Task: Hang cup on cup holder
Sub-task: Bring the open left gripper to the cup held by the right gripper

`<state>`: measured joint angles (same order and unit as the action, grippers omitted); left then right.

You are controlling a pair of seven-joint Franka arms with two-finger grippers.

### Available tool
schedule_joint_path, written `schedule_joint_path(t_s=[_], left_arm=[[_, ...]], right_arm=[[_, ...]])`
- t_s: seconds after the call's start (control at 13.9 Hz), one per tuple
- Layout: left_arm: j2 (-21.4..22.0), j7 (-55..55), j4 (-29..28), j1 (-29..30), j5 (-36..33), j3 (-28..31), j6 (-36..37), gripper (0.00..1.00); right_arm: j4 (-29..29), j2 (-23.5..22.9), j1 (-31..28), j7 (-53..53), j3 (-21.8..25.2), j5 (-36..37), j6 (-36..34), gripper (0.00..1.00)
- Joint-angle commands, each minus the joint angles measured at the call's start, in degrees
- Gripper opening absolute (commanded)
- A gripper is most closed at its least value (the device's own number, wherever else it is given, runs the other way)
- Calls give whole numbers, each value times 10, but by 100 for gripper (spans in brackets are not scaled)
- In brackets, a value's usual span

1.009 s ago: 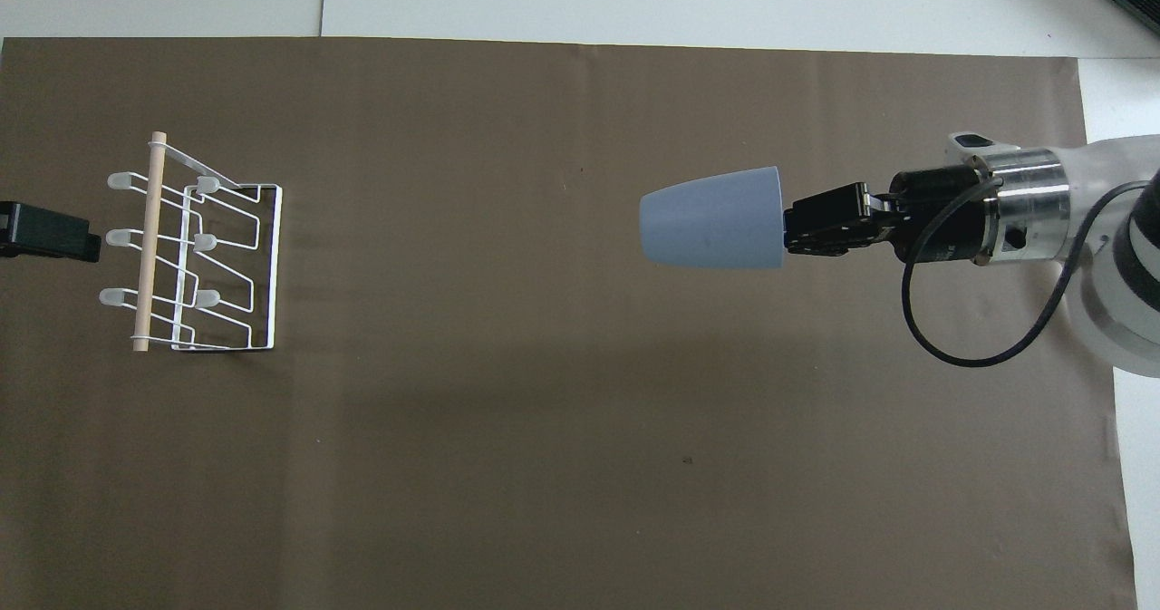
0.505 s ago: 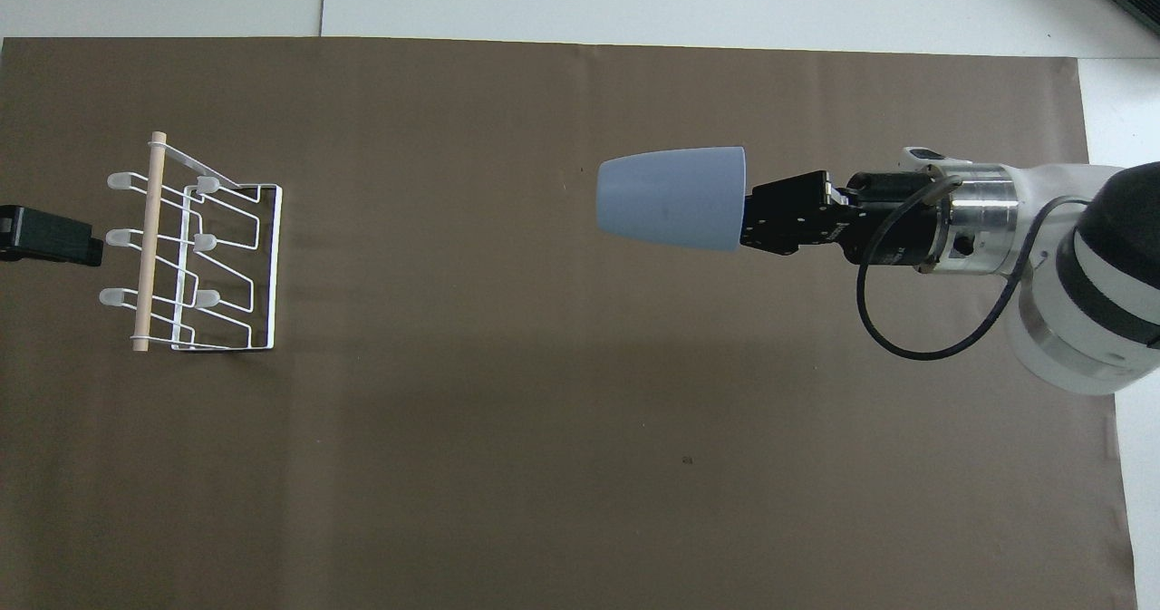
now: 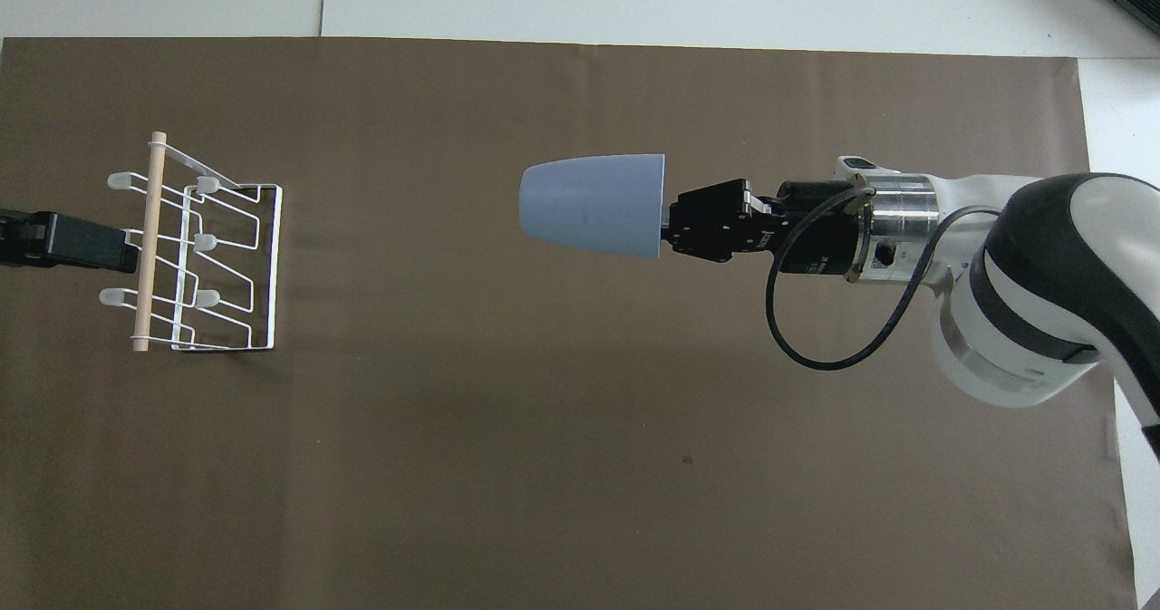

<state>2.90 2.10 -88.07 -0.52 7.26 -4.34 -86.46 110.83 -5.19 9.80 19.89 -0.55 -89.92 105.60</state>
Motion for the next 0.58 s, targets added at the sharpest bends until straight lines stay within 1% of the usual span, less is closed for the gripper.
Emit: schedule_joint_path(t_s=[0.0,0.14,0.22,0.36,0.5], left_arm=[[5,80,-3,-7,46,-8,9,100],[2,142,0,-7,99,-8,9,100],[0,194,0,-7,126,-8,3,100],[-8,312,11,-7,177,-18,-26,100],[-11,400,13,-7,221,-31,-50,100]], right_arm=[[12,14,2,-10,-2,-16,15,0],[12,14,2,-11,-2,-16,15,0],[13,14,2,-11,-2,-16,15,0],[13,14,3,-11,-2,-15,15,0],[13,14,2,-11,-2,-15,15,0]])
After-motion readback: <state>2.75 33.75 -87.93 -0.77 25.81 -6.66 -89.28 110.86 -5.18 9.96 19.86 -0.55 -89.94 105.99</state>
